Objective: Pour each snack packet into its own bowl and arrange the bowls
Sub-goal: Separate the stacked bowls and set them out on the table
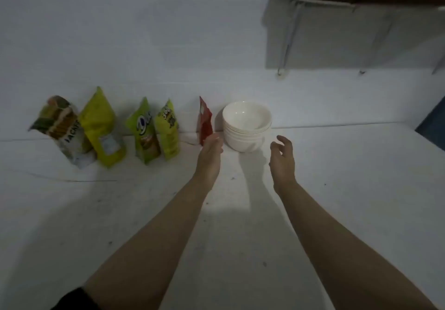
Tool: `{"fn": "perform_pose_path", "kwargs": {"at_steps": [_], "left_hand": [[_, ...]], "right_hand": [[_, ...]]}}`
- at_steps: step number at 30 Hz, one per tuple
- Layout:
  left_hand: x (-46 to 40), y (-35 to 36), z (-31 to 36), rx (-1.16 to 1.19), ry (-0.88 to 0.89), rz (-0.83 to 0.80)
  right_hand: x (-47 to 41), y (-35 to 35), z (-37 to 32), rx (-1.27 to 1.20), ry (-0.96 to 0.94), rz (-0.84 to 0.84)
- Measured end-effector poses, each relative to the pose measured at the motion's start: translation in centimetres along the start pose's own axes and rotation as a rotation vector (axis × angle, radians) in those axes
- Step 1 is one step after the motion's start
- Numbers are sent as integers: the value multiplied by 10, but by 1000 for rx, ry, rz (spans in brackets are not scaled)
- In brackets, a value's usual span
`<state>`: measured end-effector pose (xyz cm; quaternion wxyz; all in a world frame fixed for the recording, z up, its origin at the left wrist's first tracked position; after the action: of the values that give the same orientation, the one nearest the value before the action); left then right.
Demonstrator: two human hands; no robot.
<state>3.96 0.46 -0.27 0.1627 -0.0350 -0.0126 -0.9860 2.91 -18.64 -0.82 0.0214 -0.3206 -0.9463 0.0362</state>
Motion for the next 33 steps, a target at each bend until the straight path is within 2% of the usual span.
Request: {"fn": "perform_pose_path", "kwargs": {"at_steps": [6, 11, 14, 18, 21, 27, 33], "left_hand": [[-35, 51, 11, -25, -72, 7], [-86, 68, -9, -90, -306, 8], [-105, 73, -18, -85, -349, -32], [-95, 76, -17, -83, -250, -43], [-74, 70, -18, -25, -178, -10], [-8, 24, -17, 131, -104, 111], [52, -57, -14, 190, -17, 123]], "right_hand": [[-65, 24, 8, -41, 236, -70], [-104, 59, -4, -23, 376, -201], [-116, 75, -5, 56, 386, -259], [-118, 74, 0, 87, 313, -225], [-102, 62, 4, 63, 334, -180], [-38, 25, -11, 25, 309, -243], [65, 15, -23, 54, 265, -364]]}}
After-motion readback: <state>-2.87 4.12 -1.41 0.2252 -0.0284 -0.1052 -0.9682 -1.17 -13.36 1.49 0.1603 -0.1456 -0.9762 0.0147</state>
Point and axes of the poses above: each hand's wrist, its own x-axis away from the middle knuckle, its own y-axis out of the palm, z = x × y, the point moved 4 cm from there along -x, towards the middle knuckle, and after that the axes turned 12 degrees about z, right-handed, at the moved point
